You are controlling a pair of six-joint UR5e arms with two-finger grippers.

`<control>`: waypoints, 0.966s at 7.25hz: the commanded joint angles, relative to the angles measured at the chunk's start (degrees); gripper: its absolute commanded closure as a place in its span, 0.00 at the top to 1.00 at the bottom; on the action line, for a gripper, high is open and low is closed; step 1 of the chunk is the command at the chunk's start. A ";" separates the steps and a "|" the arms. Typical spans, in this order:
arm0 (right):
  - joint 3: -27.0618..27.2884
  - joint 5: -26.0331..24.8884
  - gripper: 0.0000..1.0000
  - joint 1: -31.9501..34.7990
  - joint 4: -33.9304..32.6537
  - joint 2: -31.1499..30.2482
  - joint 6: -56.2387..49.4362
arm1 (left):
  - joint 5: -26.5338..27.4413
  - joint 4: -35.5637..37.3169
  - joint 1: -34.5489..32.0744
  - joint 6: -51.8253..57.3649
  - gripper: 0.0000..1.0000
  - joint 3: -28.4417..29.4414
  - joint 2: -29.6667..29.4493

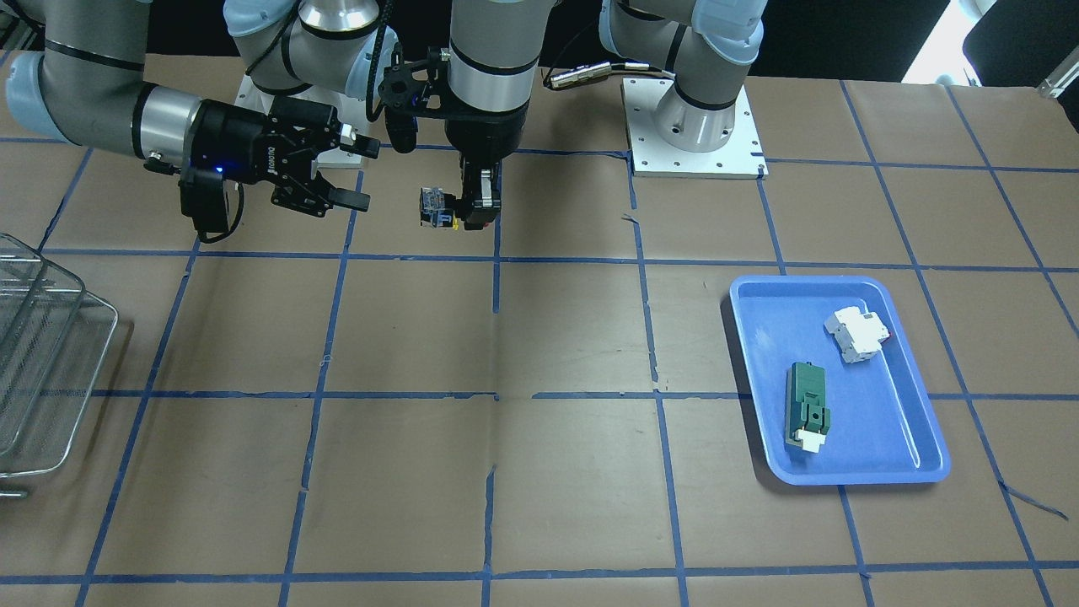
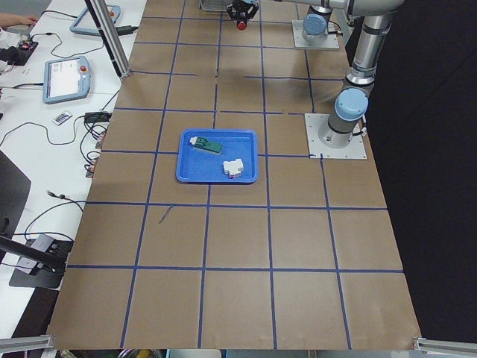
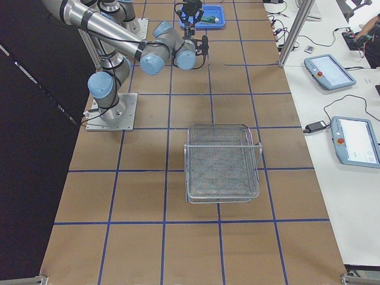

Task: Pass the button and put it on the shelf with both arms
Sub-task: 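Close the right gripper on the button's red cap end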

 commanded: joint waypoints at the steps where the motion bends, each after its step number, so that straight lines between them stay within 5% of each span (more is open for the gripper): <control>1: 0.08 0.33 1.00 2.38 -5.87 2.48 0.32 | 0.05 0.01 0.06 0.00 0.00 0.00 0.00; 3: 0.25 5.41 1.00 5.20 -6.16 2.40 0.42 | 0.05 0.01 -0.03 -0.09 0.00 0.00 0.00; 7: 0.96 5.96 1.00 6.44 -6.60 2.57 -0.11 | -0.04 0.09 0.06 -0.09 0.00 0.09 0.00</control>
